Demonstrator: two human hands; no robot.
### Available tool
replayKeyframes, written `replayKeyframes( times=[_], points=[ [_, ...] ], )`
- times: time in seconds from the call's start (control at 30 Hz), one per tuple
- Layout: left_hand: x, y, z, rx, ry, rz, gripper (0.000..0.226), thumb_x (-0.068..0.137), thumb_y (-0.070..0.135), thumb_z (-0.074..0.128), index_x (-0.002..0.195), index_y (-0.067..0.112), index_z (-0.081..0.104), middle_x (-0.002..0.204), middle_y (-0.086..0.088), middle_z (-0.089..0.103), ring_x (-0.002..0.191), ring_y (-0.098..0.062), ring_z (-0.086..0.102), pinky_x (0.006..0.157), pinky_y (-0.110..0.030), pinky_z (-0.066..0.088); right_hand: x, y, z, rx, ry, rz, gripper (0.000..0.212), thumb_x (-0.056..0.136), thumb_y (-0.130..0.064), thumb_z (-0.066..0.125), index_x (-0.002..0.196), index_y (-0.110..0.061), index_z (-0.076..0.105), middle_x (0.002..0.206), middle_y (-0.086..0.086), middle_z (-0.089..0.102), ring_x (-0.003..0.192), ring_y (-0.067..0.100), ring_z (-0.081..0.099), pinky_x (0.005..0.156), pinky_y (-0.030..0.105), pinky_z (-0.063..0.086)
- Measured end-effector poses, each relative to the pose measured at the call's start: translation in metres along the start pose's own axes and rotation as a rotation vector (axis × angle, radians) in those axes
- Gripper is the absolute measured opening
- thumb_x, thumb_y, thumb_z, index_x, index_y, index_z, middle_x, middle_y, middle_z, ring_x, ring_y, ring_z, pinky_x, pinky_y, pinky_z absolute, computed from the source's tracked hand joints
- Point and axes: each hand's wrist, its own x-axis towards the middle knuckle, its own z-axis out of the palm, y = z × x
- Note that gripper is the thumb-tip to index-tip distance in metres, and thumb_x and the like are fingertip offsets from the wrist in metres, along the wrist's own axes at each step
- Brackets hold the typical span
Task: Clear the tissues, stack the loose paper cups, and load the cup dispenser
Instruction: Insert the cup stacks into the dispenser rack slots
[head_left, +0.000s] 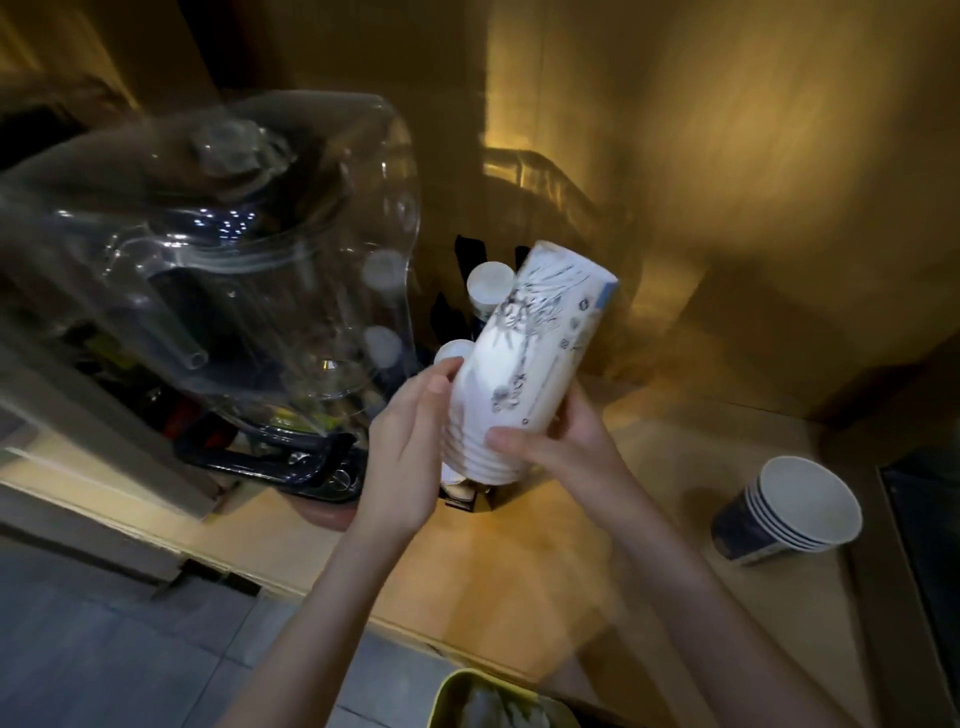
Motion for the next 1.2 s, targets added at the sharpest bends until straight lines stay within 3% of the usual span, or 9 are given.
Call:
replayKeyframes(
  times=[0.07,0.2,0.3,0.5,0.7,0.83,1.0,1.1,1.2],
  points=[
    [0.001,0.005,-0.014,-0.005,-0.014,0.033,0.044,0.088,0.05,0.029,0.113,0.032,0.061,0.111,0.008,0.068,0.108,-0.009,0.061,0.092,-0.039,0.05,0.0,0.004,0.016,-0.137,0.011,-0.067,0.081,0.054,-0.009,0.086,0.118,-0.033,0.044,0.111,-0.015,0.06,0.097,-0.008,0.061,0.074,0.012,0.051],
    [-0.002,0.016,-0.037,0.003,-0.025,0.123,0.039,0.084,0.049,0.032,0.116,0.039,0.052,0.106,0.03,0.063,0.108,0.008,0.055,0.084,-0.008,0.042,-0.002,0.028,0.043,-0.392,0.084,-0.211,0.082,0.049,-0.027,0.088,0.111,-0.046,0.038,0.121,-0.012,0.054,0.111,-0.001,0.054,0.087,0.019,0.05],
    [-0.007,0.019,-0.047,0.076,-0.064,0.201,0.052,0.078,0.045,0.047,0.127,0.026,0.043,0.116,0.025,0.054,0.109,0.011,0.052,0.083,-0.004,0.04,0.001,0.048,0.054,-0.43,0.096,-0.171,0.082,0.051,-0.029,0.087,0.114,-0.046,0.037,0.122,-0.011,0.053,0.111,0.001,0.052,0.086,0.019,0.049],
    [-0.001,-0.012,-0.052,0.473,-0.159,0.301,0.06,0.066,0.025,0.074,0.122,0.016,0.053,0.126,-0.002,0.057,0.113,0.008,0.041,0.093,0.002,0.028,0.012,0.078,0.053,-0.5,0.095,-0.101,0.081,0.047,-0.039,0.069,0.121,-0.032,0.038,0.124,-0.003,0.051,0.115,0.014,0.051,0.091,0.033,0.05],
    [0.004,-0.044,-0.044,0.503,-0.141,0.181,0.068,0.065,0.019,0.079,0.125,0.009,0.05,0.127,-0.007,0.055,0.112,0.002,0.04,0.091,0.008,0.021,0.033,0.103,0.047,-0.683,0.03,0.002,0.08,0.066,-0.013,0.074,0.135,-0.016,0.034,0.133,0.007,0.044,0.121,0.022,0.045,0.092,0.029,0.043],
    [0.004,-0.07,-0.027,0.54,-0.193,0.076,0.068,0.068,0.02,0.077,0.127,0.005,0.047,0.129,-0.012,0.052,0.121,-0.022,0.048,0.094,-0.002,0.023,0.041,0.117,0.041,-0.731,0.018,0.149,0.074,0.064,-0.023,0.069,0.132,-0.013,0.04,0.129,0.012,0.047,0.117,0.028,0.049,0.087,0.033,0.045],
    [0.009,-0.086,-0.01,0.648,-0.196,-0.028,0.064,0.074,0.024,0.07,0.131,0.009,0.044,0.135,-0.009,0.049,0.123,-0.024,0.049,0.097,-0.032,0.04,0.042,0.119,0.039,-0.709,-0.047,0.236,0.063,0.067,-0.026,0.065,0.127,-0.018,0.047,0.119,0.008,0.058,0.11,0.024,0.055,0.084,0.035,0.05],
    [0.016,-0.09,-0.005,0.747,-0.244,-0.067,0.055,0.074,0.014,0.068,0.123,0.007,0.046,0.126,-0.014,0.053,0.113,-0.031,0.054,0.086,-0.037,0.045,0.039,0.105,0.035,-0.756,-0.224,0.285,0.056,0.075,-0.021,0.068,0.126,-0.015,0.047,0.107,0.001,0.058,0.098,0.02,0.056,0.071,0.027,0.045],
    [0.018,-0.094,0.001,0.846,-0.296,-0.046,0.042,0.072,0.008,0.065,0.11,0.005,0.047,0.114,-0.016,0.055,0.103,-0.034,0.057,0.075,-0.038,0.045,0.03,0.091,0.028,-0.83,-0.356,0.322,0.046,0.074,-0.032,0.07,0.114,-0.013,0.056,0.105,0.005,0.062,0.098,0.023,0.057,0.079,0.036,0.047]
  ],
)
